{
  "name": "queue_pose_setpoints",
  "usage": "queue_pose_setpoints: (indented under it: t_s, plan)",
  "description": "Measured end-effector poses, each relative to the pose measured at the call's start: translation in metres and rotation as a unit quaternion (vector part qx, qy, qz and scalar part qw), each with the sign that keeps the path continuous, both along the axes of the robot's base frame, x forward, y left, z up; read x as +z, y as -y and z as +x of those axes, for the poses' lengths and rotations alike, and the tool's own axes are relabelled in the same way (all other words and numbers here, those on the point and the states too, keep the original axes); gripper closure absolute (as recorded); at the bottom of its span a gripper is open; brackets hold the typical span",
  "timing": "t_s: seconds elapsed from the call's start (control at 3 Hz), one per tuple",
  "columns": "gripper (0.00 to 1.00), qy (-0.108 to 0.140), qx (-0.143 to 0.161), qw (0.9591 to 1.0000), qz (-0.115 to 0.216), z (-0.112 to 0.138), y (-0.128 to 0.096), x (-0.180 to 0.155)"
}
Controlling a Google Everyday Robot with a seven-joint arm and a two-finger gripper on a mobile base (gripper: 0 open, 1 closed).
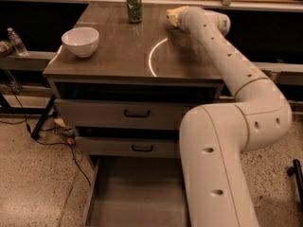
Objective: Place sponge into bottom drawer
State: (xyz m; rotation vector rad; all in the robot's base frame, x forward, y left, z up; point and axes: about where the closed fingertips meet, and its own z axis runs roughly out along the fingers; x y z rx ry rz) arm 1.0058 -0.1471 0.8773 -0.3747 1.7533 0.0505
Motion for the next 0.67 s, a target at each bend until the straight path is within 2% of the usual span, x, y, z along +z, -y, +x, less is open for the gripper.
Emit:
queue_pose_setpoints:
  t_s: [0.33, 0.67]
  plan:
    - [0.96, 0.015, 0.042, 0.999, 0.01, -0.023, -0.018, 0.036]
    - [1.0, 0.014, 0.103, 0.9943, 0.023, -0.069, -0.031, 0.07]
